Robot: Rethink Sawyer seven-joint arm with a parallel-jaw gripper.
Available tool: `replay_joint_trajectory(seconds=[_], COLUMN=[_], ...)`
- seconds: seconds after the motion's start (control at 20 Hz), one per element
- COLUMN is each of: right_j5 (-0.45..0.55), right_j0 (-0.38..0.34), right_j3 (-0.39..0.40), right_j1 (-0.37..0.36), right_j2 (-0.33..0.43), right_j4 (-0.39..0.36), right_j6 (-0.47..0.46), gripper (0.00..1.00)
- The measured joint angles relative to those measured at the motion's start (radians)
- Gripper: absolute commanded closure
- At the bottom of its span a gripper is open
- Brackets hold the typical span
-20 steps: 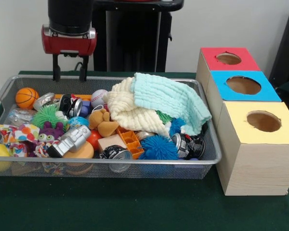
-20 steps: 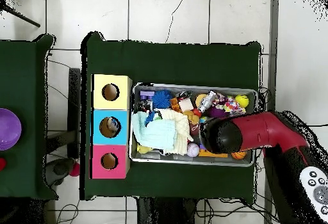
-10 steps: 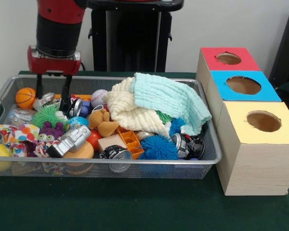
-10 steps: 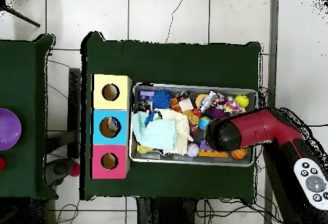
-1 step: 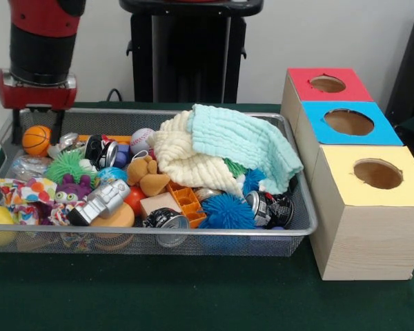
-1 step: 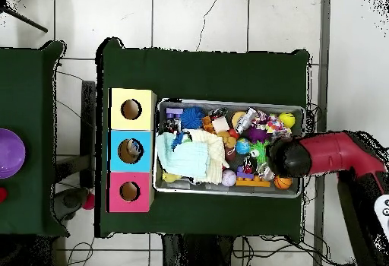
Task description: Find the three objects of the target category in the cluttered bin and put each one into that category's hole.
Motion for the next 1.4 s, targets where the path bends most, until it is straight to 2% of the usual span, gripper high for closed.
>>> replay_joint_trajectory(seconds=[0.25,0.5,0.9,1.4], right_j5=[0.002,0.023,0.045,0.045], right_j0=[-0.027,-0.032,-0.042,-0.039], right_j3=[-0.059,-0.100,-0.103,-0.097], right_j1=[0.003,0.016,0.062,0.075], right_j2=[0.000,-0.002,-0.011,-0.035], right_j4=[0.000,0.023,0.152,0.210], right_j6=[-0.145,-0.209,-0.210,-0.210], gripper=[0.00,0.00,0.00,0.00])
